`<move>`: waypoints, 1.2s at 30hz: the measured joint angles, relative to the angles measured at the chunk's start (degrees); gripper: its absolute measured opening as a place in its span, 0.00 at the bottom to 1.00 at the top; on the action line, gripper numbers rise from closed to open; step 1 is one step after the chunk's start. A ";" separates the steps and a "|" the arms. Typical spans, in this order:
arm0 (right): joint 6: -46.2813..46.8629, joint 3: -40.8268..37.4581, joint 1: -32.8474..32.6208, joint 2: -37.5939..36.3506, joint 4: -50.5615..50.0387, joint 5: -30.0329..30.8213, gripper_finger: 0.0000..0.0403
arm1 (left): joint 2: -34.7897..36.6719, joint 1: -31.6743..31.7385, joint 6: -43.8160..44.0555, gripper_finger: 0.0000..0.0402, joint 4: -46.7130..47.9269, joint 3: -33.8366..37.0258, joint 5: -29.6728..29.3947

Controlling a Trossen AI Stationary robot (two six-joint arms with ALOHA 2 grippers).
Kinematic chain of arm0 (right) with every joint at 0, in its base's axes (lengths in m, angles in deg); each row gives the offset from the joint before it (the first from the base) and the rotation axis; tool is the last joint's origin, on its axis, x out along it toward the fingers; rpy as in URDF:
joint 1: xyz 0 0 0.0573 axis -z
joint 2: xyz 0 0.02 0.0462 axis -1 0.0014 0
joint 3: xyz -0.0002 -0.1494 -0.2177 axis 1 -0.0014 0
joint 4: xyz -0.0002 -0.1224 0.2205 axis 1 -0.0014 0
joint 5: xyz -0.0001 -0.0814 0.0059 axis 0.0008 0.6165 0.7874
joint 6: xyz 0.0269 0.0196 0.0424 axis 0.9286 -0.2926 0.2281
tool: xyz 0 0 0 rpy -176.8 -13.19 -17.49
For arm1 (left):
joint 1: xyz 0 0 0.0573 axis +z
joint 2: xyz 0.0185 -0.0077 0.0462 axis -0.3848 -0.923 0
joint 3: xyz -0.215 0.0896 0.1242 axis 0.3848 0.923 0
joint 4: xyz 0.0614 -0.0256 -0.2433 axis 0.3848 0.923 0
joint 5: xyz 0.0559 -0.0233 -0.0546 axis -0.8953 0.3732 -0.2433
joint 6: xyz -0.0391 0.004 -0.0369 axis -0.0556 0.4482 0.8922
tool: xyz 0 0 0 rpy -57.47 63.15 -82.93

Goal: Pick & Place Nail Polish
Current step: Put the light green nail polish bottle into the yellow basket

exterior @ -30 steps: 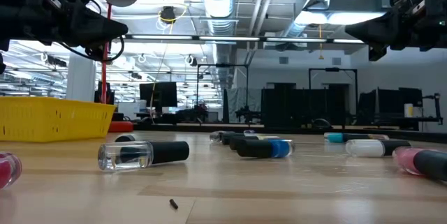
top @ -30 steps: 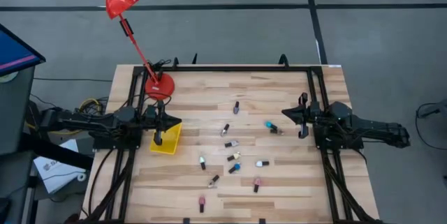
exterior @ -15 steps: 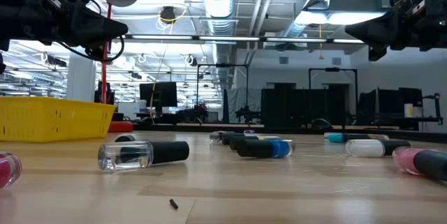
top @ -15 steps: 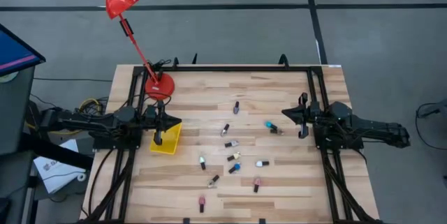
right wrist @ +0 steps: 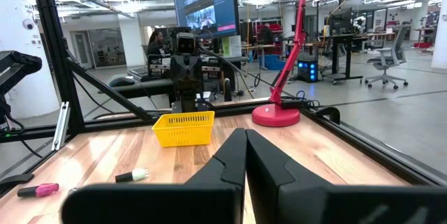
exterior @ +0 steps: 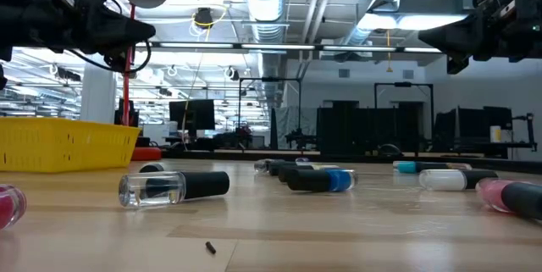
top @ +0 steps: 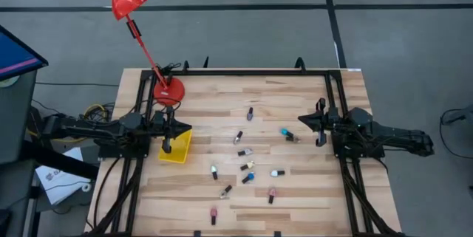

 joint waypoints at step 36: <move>-0.44 0.01 0.00 -0.01 -0.01 0.00 0.00 | -32.89 -14.49 3.38 0.17 -1.71 -30.40 7.61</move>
